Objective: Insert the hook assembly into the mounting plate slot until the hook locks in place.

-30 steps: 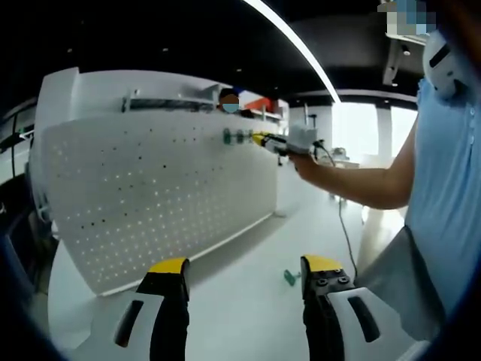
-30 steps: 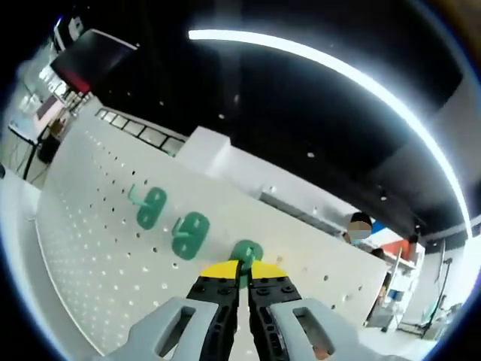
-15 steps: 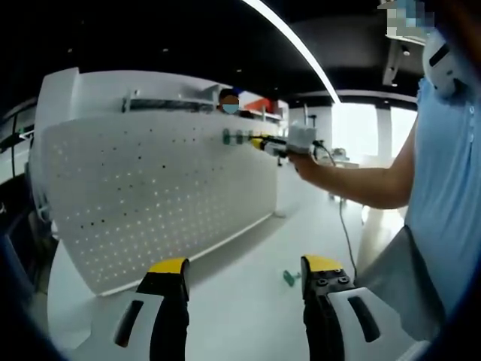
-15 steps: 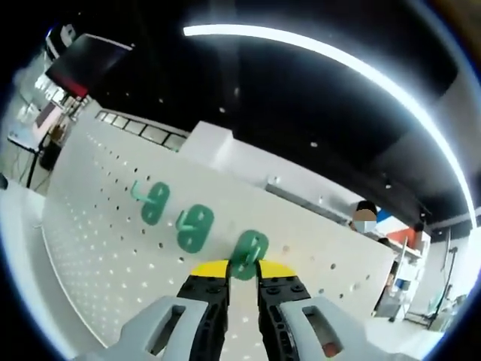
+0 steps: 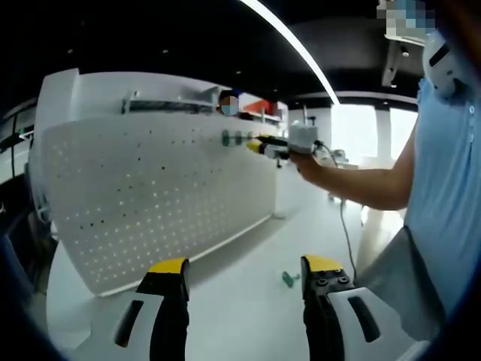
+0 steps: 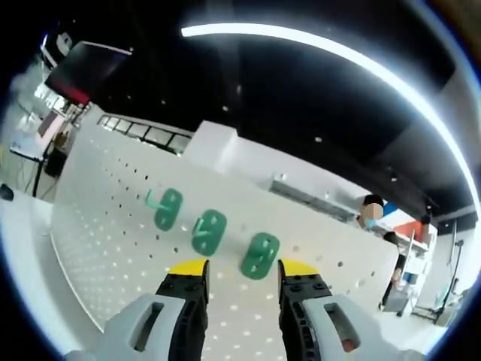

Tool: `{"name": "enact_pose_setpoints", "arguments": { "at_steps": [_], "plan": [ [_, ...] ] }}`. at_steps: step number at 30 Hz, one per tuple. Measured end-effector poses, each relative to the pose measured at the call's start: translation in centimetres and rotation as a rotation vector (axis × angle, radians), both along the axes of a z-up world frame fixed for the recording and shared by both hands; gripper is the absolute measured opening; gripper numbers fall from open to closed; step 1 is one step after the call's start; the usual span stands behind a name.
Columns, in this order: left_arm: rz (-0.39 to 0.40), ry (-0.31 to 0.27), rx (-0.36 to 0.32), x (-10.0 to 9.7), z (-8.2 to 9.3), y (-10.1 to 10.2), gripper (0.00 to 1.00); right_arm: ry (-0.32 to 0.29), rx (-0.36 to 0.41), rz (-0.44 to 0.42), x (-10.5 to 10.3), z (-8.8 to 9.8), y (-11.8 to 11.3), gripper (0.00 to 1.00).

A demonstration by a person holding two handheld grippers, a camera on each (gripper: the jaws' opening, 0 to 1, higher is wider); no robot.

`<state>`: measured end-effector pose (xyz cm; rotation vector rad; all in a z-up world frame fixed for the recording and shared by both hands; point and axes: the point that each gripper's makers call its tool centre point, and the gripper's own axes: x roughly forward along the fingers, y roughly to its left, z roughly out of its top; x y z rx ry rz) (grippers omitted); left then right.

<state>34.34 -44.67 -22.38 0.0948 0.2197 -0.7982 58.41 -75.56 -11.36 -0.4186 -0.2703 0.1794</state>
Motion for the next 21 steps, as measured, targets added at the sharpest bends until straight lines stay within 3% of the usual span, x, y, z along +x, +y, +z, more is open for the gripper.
{"name": "enact_pose_setpoints", "arguments": {
  "at_steps": [21],
  "plan": [
    [-0.021,-0.003,0.001,0.0,0.0,-0.8,0.62,0.046,0.006,0.017,-2.6,-1.6,0.0,0.43]
  ]
}}
